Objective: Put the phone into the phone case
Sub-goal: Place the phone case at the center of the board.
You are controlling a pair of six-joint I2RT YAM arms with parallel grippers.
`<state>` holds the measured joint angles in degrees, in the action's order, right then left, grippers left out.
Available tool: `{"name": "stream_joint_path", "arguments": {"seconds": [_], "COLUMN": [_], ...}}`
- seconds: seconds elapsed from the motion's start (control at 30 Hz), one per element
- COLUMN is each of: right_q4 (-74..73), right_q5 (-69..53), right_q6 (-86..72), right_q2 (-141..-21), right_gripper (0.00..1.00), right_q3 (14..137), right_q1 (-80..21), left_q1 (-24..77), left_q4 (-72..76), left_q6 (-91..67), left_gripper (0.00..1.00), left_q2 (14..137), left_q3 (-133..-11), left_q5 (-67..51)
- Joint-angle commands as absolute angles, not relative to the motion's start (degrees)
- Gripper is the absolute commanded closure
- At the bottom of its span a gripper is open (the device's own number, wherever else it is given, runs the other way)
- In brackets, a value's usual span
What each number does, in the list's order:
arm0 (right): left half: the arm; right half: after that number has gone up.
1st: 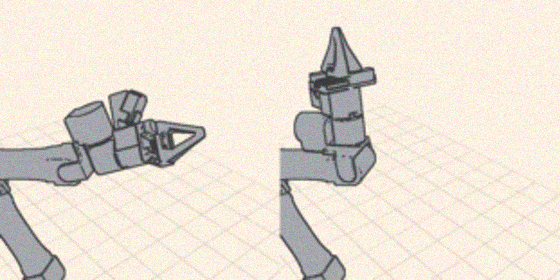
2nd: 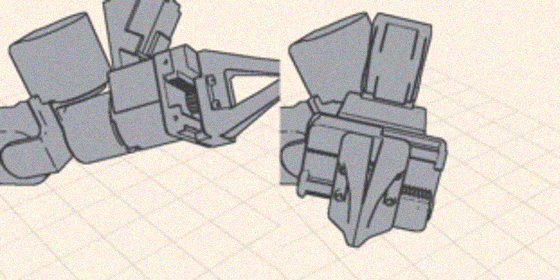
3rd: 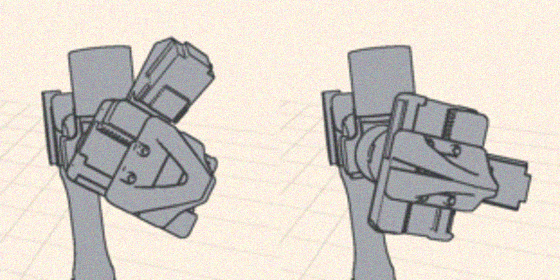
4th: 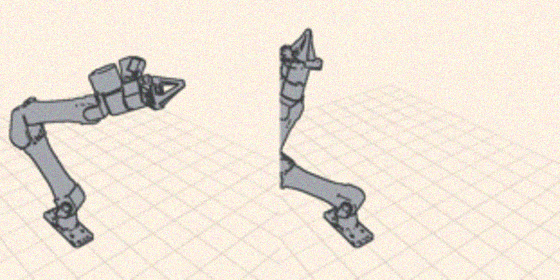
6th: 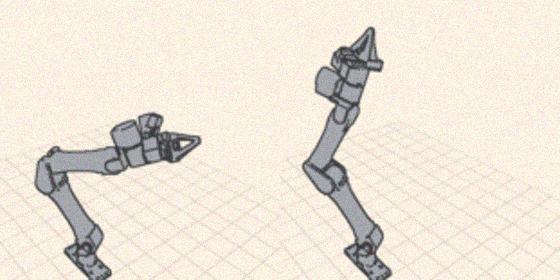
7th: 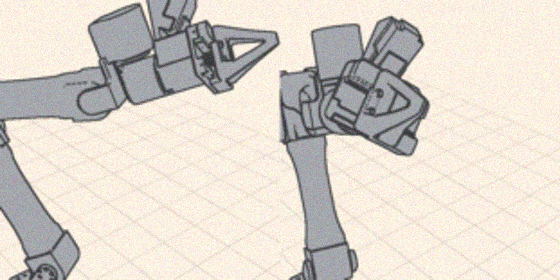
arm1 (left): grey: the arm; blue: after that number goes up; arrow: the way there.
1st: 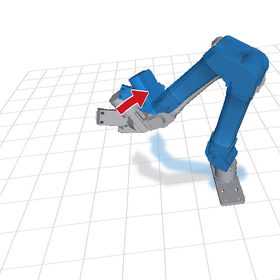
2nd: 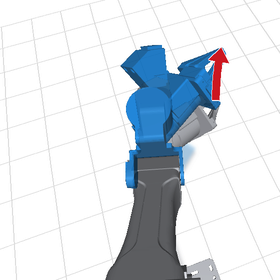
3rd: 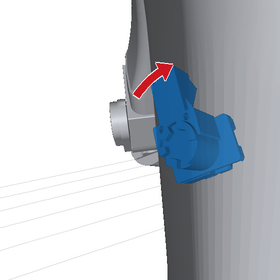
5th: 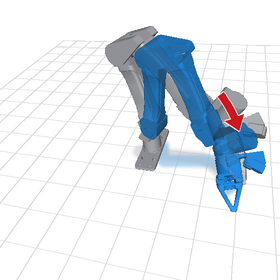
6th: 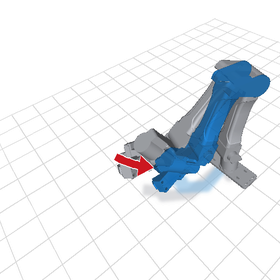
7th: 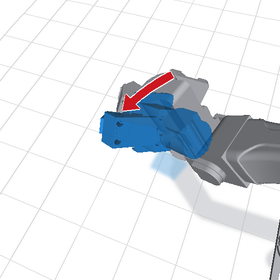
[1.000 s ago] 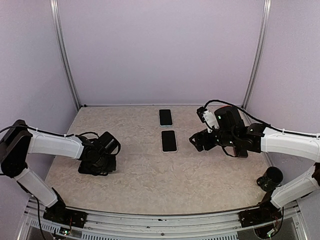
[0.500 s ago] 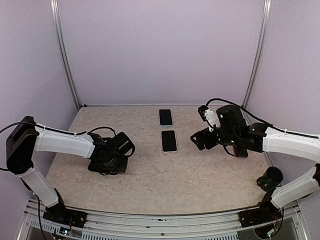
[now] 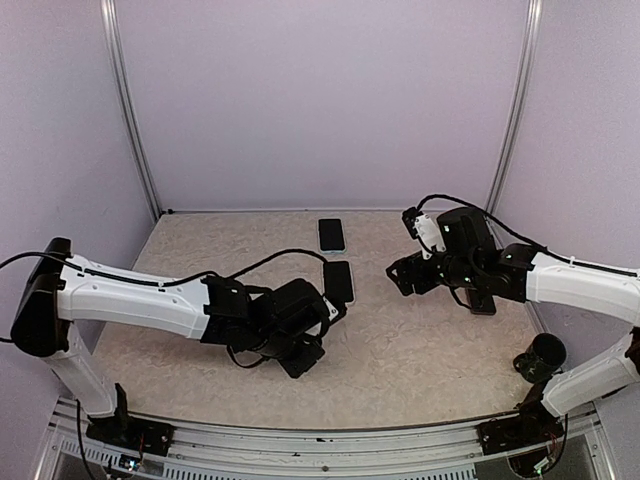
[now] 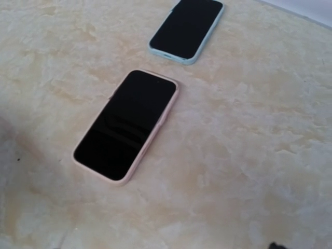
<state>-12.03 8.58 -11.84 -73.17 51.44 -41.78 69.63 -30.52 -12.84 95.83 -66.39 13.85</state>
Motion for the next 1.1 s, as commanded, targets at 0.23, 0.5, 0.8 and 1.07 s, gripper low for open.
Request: {"name": "stream_joint_path", "arguments": {"seconds": [0.23,0.5,0.8,1.07], "right_q4": [-9.5,-8.9,-11.7,-11.7], "right_q5": [7.5,6.5,-1.7,-12.4], "right_q6": [-13.3,-14.2,-13.4,-14.3], "right_q2": [-72.9,-72.9,-75.2,-77.1], "right_gripper": [0.16,0.17,0.18,0.24], "right_q3": [49.9,49.8,49.2,43.6], "right_q1": [-40.2,-40.1,-40.1,-42.6], "left_q1": [76.3,76.3,75.7,64.9], "left_q4": [-27.7,-30.1,-30.0,-21.1], "left_q6": [-1.1,-1.7,-7.2,-20.9], "left_gripper": [1.0,0.86,0.7,0.58], "left_q2": [104.1,105.0,101.3,87.8], "left_q3": [-71.0,-69.7,-64.6,-51.0], "left_q5": [6.9,9.1,14.3,6.2]}}
